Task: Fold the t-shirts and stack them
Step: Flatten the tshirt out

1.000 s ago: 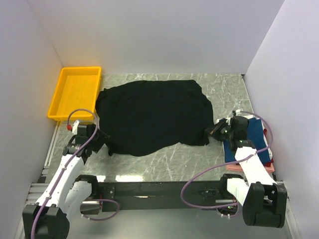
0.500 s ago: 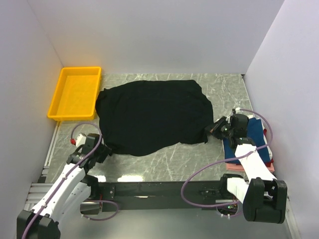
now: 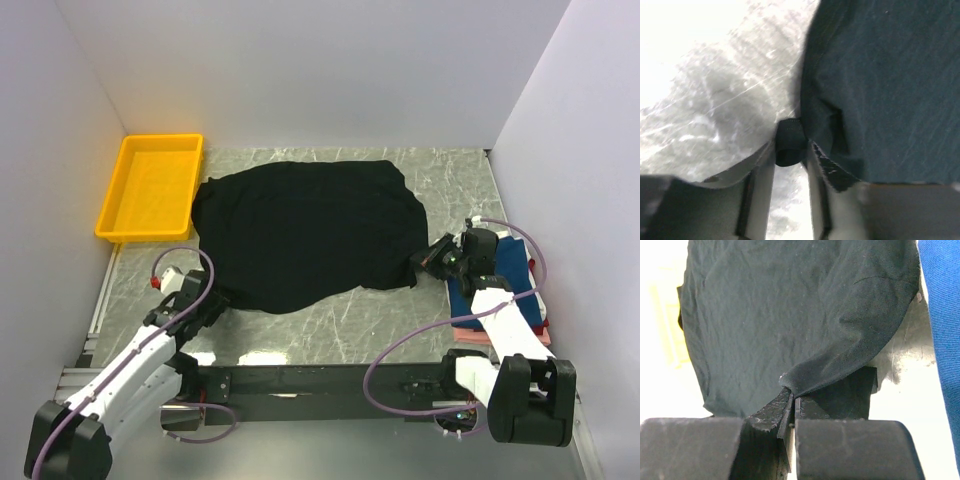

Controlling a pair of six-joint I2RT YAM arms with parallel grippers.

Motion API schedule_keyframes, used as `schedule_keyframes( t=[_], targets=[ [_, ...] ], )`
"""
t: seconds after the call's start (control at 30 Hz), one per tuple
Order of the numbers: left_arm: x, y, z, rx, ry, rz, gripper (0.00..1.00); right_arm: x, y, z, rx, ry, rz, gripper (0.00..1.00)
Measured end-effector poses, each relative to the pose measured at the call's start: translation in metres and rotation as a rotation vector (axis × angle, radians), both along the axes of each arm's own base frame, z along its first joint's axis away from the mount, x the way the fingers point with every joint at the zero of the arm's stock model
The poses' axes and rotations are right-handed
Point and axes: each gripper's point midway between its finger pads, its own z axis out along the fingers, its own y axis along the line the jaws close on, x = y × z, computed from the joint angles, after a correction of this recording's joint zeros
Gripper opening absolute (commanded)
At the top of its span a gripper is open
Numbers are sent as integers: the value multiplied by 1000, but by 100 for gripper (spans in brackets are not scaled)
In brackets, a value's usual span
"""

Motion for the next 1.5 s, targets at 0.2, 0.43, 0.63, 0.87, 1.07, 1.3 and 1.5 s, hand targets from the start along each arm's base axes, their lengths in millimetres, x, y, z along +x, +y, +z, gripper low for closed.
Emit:
schedule_keyframes(
  t=[0.2, 0.43, 0.63, 0.87, 1.07, 1.3, 1.5],
  targets=[
    [5, -1, -2, 15, -3, -18, 1, 1, 0, 2, -1, -5, 0, 0],
    [9, 2, 49, 1, -71, 14, 0, 8, -2, 21, -10, -24, -8, 0],
    [14, 10, 122, -44, -206, 94, 4, 12, -4, 51, -23, -81, -11, 0],
    [-2, 18, 127, -66, -183, 150, 48, 3, -3, 57, -28, -84, -8, 0],
    [-6, 18, 123, -80, -177, 156, 50, 1, -3, 53, -31, -65, -4, 0],
    [-17, 12, 62, -45, 35, 145, 48, 2, -4, 43, -29, -31, -3, 0],
    [-36, 9, 29, -56, 136, 155, 45, 4, -3, 35, -27, -4, 1, 0]
  ],
)
